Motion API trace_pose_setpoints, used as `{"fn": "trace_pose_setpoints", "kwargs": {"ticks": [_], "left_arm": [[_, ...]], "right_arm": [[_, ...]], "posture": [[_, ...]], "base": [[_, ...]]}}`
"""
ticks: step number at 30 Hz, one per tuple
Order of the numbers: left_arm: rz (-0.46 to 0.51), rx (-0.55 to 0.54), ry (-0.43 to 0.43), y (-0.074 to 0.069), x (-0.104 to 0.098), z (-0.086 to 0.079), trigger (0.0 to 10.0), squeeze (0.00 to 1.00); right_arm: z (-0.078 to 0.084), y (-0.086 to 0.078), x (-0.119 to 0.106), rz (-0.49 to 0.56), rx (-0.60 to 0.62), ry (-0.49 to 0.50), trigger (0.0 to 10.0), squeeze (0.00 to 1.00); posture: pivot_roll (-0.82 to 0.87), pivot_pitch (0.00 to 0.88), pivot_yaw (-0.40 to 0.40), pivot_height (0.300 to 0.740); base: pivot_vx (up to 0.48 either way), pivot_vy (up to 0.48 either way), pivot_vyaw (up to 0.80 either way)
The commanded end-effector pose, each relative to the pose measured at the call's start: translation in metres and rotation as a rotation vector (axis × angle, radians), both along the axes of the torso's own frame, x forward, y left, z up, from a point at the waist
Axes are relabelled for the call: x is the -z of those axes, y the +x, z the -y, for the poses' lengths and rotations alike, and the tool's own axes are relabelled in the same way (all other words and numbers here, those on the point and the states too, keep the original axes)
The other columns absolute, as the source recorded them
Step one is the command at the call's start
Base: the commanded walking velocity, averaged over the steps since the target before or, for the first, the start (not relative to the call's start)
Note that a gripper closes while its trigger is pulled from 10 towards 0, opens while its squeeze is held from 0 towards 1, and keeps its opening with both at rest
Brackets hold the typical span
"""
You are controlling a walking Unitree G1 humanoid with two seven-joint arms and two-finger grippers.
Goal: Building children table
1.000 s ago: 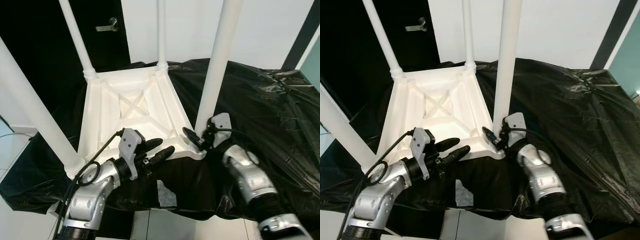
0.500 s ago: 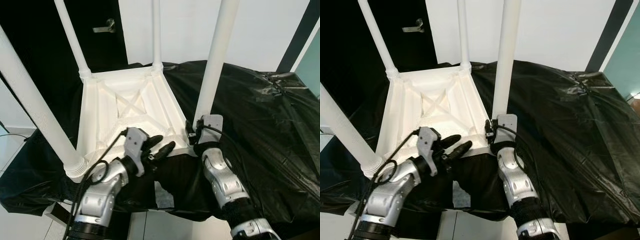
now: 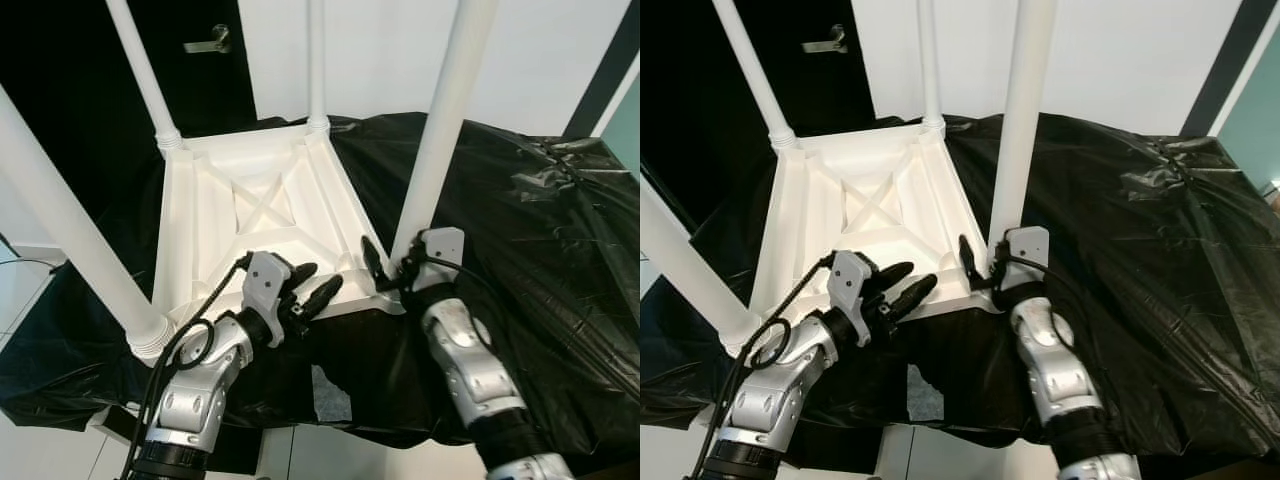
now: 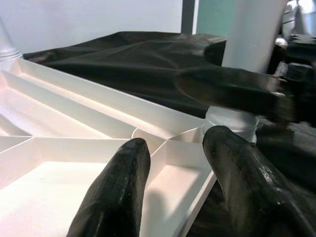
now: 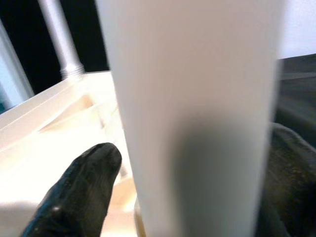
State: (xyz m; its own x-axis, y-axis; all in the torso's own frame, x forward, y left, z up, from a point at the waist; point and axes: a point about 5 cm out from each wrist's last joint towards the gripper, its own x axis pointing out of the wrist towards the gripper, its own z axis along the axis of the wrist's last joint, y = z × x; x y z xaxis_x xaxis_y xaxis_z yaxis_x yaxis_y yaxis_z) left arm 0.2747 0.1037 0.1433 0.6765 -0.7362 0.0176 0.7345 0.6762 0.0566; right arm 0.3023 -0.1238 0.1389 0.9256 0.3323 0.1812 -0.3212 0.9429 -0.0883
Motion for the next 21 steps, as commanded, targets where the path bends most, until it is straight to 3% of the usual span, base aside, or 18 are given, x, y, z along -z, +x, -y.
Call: {"fn": "trace_pose_setpoints", "kwargs": {"ticks": [1, 2, 11, 13, 16, 17, 19, 20, 21], "left_arm": [[-0.005, 0.028, 0.010, -0.003, 0.002, 0.001, 10.0, 0.00], [-0.021, 0.043, 0.005, -0.004, 0.003, 0.001, 10.0, 0.00], [-0.003, 0.055, 0.028, -0.005, 0.003, 0.001, 10.0, 0.00], [0.001, 0.087, 0.046, -0.009, 0.005, 0.000, 10.0, 0.00], [-0.003, 0.127, 0.058, -0.017, 0.007, -0.001, 10.0, 0.00], [-0.004, 0.149, 0.073, -0.022, 0.008, -0.001, 10.0, 0.00], [-0.005, 0.168, 0.088, -0.026, 0.009, -0.001, 10.0, 0.00], [-0.019, 0.189, 0.101, -0.029, 0.011, -0.001, 10.0, 0.00], [-0.030, 0.202, 0.108, -0.031, 0.013, -0.001, 10.0, 0.00]], "right_arm": [[0.004, -0.003, -0.001, 0.006, -0.054, 0.004, 10.0, 0.00], [0.011, -0.006, 0.001, -0.001, -0.113, -0.024, 10.0, 0.00], [0.019, -0.006, 0.005, -0.028, -0.233, -0.091, 10.0, 0.00], [0.023, 0.000, 0.007, -0.056, -0.325, -0.153, 10.0, 0.00], [0.025, 0.012, 0.007, -0.070, -0.368, -0.208, 10.0, 0.00], [0.025, 0.017, 0.008, -0.081, -0.389, -0.236, 6.5, 0.00], [0.024, 0.021, 0.009, -0.094, -0.410, -0.259, 6.5, 0.00], [0.024, 0.024, 0.010, -0.099, -0.410, -0.266, 0.0, 0.00], [0.024, 0.026, 0.010, -0.102, -0.408, -0.267, 0.0, 0.00]], "posture": [[0.03, 0.000, 0.029, 0.740], [0.03, 0.000, 0.031, 0.740], [0.03, 0.000, 0.036, 0.740], [0.03, 0.000, 0.032, 0.740], [0.05, 0.000, 0.021, 0.740], [0.06, 0.000, 0.018, 0.740], [0.06, 0.000, 0.018, 0.740], [0.06, 0.000, 0.014, 0.740], [0.06, 0.000, 0.014, 0.740]], "base": [[0.000, 0.000, 0.00], [0.000, 0.000, 0.00], [0.000, 0.000, 0.00], [0.000, 0.000, 0.00], [0.000, 0.000, 0.00], [0.000, 0.000, 0.00], [0.000, 0.000, 0.00], [0.000, 0.000, 0.00], [0.000, 0.000, 0.00]]}}
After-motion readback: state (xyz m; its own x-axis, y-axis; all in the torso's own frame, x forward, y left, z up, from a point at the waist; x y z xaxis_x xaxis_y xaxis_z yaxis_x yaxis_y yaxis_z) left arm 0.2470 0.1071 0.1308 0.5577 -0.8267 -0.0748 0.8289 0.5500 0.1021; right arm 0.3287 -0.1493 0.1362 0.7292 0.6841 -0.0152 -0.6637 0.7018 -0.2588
